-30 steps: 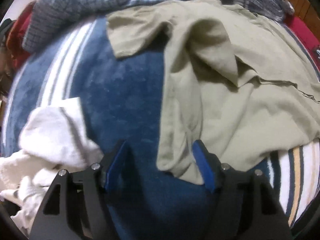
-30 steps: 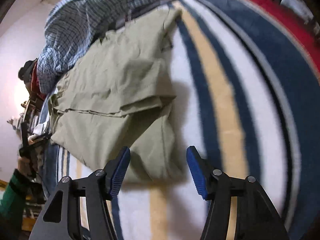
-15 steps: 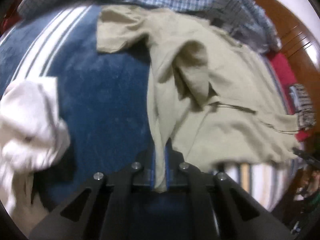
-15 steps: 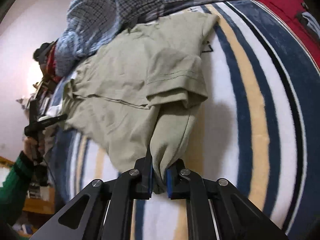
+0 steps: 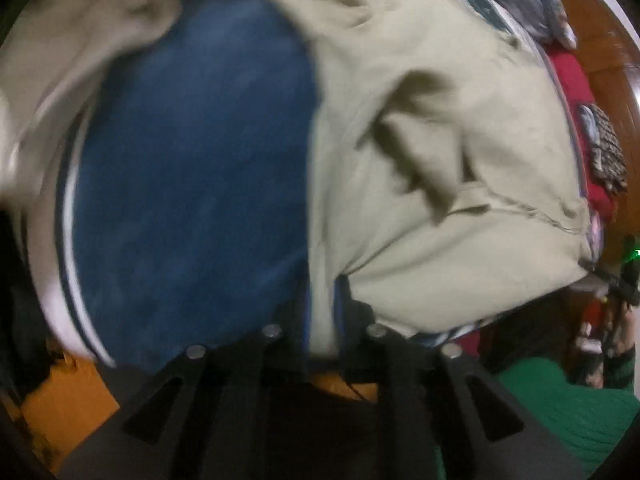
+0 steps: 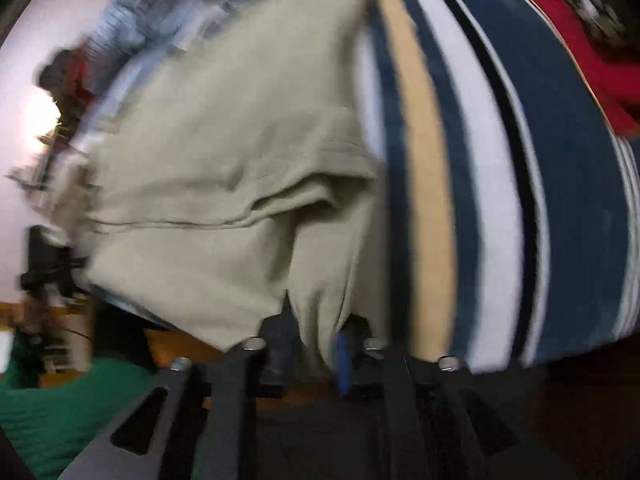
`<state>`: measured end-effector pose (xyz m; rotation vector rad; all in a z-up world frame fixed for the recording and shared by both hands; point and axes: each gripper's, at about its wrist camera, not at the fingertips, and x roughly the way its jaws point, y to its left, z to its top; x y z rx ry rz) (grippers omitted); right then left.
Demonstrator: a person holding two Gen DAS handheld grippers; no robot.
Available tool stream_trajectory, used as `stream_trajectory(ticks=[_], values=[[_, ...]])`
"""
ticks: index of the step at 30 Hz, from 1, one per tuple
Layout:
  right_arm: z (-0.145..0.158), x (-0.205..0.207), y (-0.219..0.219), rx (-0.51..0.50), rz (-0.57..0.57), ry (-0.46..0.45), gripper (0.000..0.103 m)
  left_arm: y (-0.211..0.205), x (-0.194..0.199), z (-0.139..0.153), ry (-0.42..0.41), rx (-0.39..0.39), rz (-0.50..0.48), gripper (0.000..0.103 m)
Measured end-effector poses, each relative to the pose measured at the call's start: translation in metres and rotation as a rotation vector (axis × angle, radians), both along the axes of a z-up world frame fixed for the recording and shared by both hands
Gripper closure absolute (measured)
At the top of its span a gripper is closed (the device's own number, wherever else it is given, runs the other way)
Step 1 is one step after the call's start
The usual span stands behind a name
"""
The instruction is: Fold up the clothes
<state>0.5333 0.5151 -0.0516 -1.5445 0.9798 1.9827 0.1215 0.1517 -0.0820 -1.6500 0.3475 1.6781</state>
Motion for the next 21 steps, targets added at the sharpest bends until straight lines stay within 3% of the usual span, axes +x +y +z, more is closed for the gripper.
stream_trajectory(ticks=[3, 4, 5, 6, 7, 10, 12, 15, 17, 19, 20, 21], values=[[0.014, 0.009, 0.005, 0.09, -0.046, -0.01, 0.075, -0.008, -0.005, 0.035, 0.194, -0.017, 0.037, 0.086], [0.025, 0.011, 0.008, 0.133, -0.056, 0.003, 0.074, -0.007, -0.007, 0.05, 0.269, -0.02, 0.042, 0.081], [0.036, 0.011, 0.009, 0.171, -0.053, 0.026, 0.073, -0.005, -0.008, 0.066, 0.346, -0.022, 0.043, 0.069], [0.048, 0.009, 0.01, 0.201, -0.043, 0.059, 0.067, 0.001, -0.007, 0.075, 0.359, -0.003, 0.024, 0.06], [0.051, 0.001, 0.007, 0.205, -0.006, 0.074, 0.064, 0.009, -0.005, 0.082, 0.343, 0.025, -0.004, 0.049], [0.045, -0.034, -0.013, 0.168, 0.16, 0.086, 0.064, 0.049, 0.024, 0.084, 0.293, 0.077, -0.156, 0.047], [0.035, -0.057, -0.024, 0.146, 0.252, 0.074, 0.064, 0.079, 0.045, 0.065, 0.241, 0.075, -0.252, 0.047], [0.001, -0.087, -0.028, 0.15, 0.32, -0.021, 0.064, 0.117, 0.059, 0.023, 0.175, 0.023, -0.33, 0.044], [-0.013, -0.104, -0.02, 0.221, 0.342, -0.091, 0.064, 0.136, 0.05, 0.002, 0.203, -0.036, -0.328, 0.048], [-0.008, -0.123, -0.005, 0.278, 0.343, -0.068, 0.064, 0.149, 0.026, -0.003, 0.209, -0.031, -0.292, 0.05], [-0.002, -0.133, 0.005, 0.32, 0.327, -0.062, 0.064, 0.154, 0.009, -0.001, 0.215, -0.022, -0.242, 0.062], [0.005, -0.14, 0.015, 0.348, 0.303, -0.051, 0.064, 0.158, -0.007, 0.004, 0.207, -0.008, -0.193, 0.064]])
